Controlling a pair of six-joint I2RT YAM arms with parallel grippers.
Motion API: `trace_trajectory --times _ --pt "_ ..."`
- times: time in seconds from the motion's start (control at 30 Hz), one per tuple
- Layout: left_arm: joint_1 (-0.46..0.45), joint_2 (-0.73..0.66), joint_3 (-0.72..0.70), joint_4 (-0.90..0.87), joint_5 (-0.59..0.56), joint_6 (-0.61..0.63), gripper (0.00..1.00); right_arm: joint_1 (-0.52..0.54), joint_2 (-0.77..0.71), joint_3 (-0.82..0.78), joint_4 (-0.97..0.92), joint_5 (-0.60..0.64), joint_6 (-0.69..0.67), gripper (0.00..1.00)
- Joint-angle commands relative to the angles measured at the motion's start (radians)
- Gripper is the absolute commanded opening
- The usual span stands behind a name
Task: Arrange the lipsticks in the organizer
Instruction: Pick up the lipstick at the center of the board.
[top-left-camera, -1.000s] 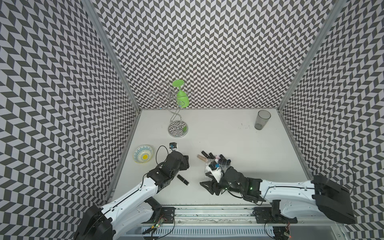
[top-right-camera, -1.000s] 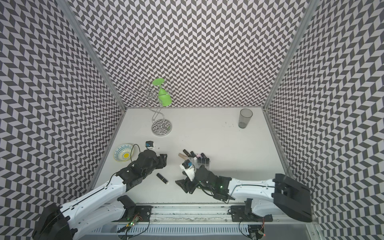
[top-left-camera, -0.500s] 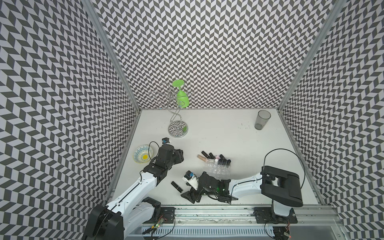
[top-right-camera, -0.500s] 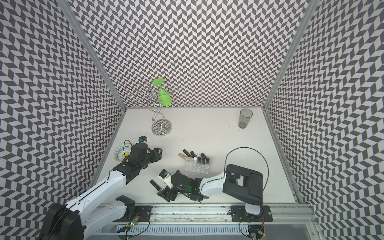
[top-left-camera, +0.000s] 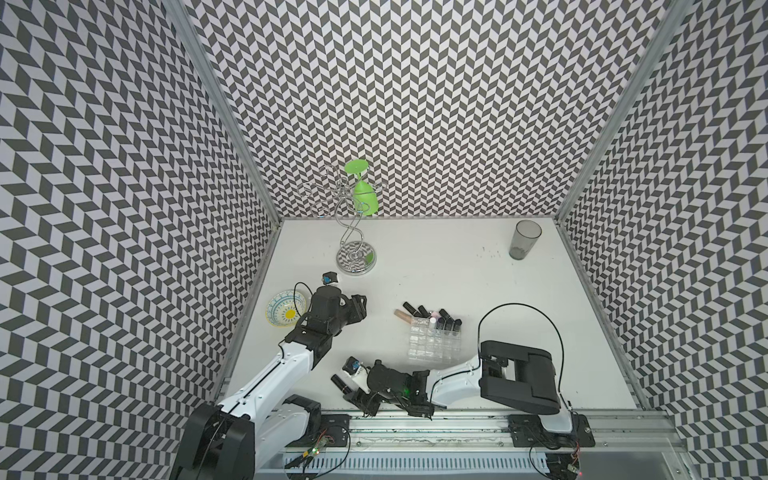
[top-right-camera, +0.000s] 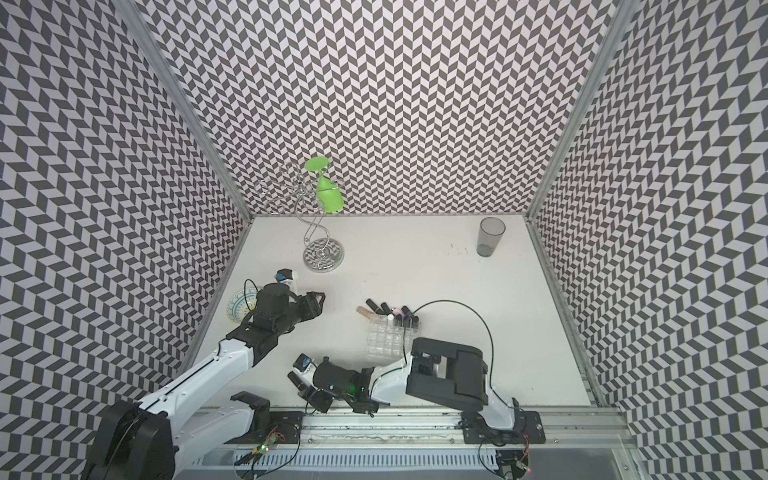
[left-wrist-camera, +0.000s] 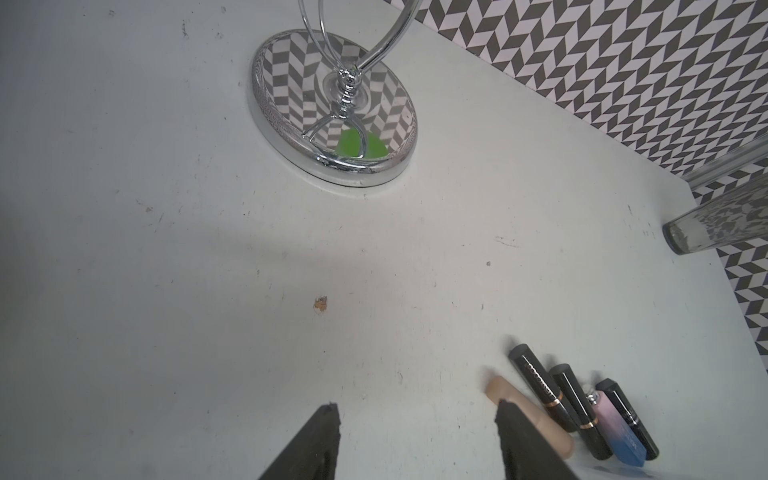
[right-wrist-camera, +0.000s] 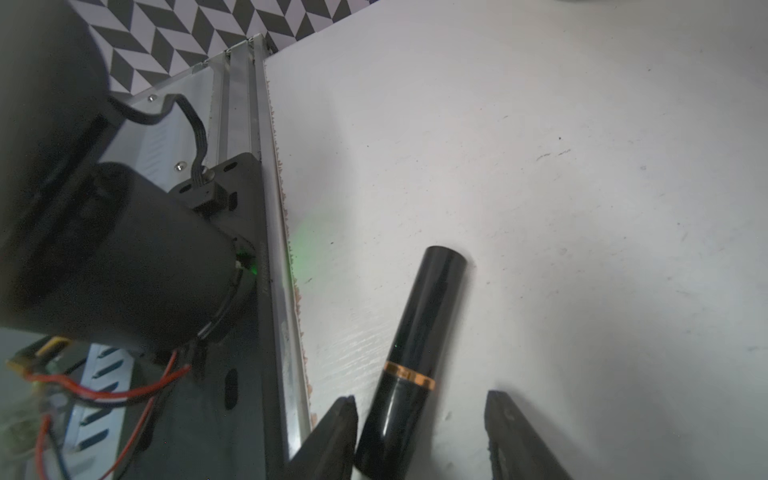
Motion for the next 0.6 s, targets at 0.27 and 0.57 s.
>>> trace_trajectory --times 0.27,0.57 --pt "0.007 -0.030 -0.031 0.051 0.045 0.024 0.63 0.019 0.090 0.056 -0.114 0.178 -0.043 0.21" --pt "0.007 0.008 -0.061 0.166 0.107 0.018 0.62 0.007 -0.019 -0.047 -0.086 0.266 -0.025 0.03"
